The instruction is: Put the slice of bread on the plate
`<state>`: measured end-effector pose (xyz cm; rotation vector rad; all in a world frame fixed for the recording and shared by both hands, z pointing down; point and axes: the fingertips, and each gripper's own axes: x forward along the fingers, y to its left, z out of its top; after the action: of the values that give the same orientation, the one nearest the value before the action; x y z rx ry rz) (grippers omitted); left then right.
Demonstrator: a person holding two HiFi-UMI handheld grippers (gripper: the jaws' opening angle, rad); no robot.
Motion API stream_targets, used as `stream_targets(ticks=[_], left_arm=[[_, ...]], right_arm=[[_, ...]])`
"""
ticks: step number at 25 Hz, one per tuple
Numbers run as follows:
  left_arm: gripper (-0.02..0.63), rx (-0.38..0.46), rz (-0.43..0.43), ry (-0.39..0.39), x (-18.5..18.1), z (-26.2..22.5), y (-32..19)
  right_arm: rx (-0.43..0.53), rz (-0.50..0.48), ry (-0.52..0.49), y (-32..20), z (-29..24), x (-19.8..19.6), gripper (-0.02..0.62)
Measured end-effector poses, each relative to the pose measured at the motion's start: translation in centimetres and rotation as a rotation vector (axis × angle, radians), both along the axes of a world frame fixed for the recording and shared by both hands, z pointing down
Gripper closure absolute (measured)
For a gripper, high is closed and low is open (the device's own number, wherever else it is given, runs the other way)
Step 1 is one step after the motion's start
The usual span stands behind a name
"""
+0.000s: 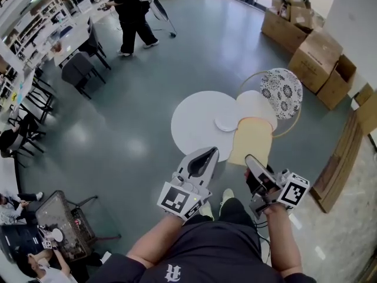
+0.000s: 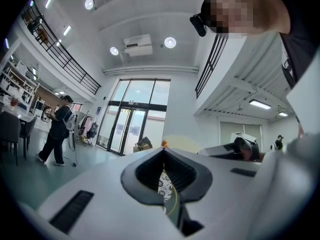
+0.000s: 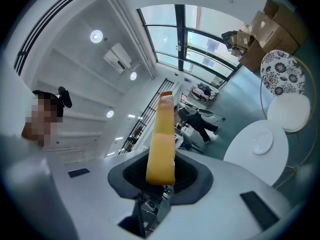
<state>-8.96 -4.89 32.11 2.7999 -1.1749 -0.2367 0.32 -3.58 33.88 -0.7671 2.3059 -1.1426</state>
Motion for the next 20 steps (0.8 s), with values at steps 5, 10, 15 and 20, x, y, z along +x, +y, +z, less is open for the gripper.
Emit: stream_targets(ticks=[5, 10, 15, 20], left_arm=[[0.600, -0.015, 0.000, -0.003, 0.8, 1.8, -3.2], [0.600, -0.014, -0.019, -0.014, 1.5, 3.8, -7.8], [0.600, -0.024, -0.024, -0.024, 2.3, 6.6, -12.2], [0.600, -0.052, -0.025, -0.033, 3.4, 9.8, -15.9]], right_arm=[[-0.033, 0.000, 0.002, -4.1, 2.6, 0.6, 0.506], [-0.079, -0.031, -0.009, -9.0, 6.3, 1.2, 0.506], [-0.125, -0.060, -0.022, -13.9, 10.2, 1.4, 0.506], [-0.182, -0.075, -0.026, -17.7, 15.3, 2.0, 0.506]])
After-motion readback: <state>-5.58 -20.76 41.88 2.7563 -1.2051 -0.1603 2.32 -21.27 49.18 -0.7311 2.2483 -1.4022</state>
